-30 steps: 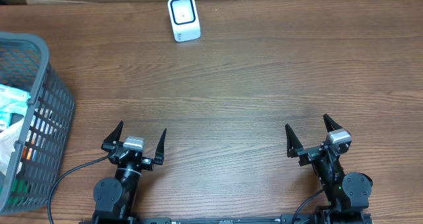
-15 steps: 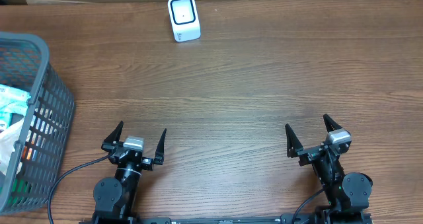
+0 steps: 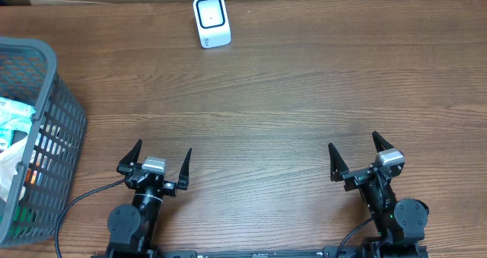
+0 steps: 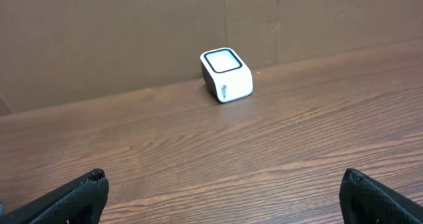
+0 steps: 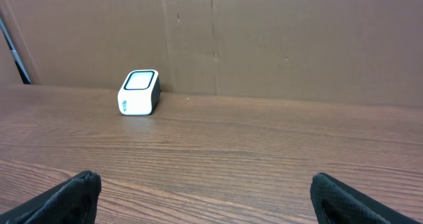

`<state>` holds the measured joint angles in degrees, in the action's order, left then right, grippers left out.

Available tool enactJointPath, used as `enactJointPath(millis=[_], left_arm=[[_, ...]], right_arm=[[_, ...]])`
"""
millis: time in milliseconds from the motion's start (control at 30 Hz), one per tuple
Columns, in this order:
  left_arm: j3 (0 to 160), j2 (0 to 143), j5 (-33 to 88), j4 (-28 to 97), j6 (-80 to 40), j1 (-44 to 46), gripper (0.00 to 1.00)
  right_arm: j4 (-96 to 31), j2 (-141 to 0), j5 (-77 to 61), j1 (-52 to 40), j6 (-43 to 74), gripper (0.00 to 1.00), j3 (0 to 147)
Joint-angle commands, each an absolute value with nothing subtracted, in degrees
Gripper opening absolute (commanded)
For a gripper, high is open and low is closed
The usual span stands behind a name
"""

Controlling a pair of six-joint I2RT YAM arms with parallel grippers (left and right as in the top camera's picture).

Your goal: Scan the item barcode

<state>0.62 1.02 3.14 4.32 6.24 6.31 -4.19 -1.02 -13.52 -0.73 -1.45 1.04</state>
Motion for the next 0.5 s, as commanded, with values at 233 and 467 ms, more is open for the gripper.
enactJointPath(millis=[233, 467], left_arm=[[0.30, 0.25, 2.46, 4.25, 6.20, 6.39, 1.00], [2.70, 0.32, 2.57, 5.34, 4.67, 6.39, 1.00]], right_arm=[[-3.99, -1.26, -13.13, -0.36, -1.28, 1.00, 0.64], [-3.99, -1.26, -13.13, -0.36, -1.28, 1.00, 0.64]])
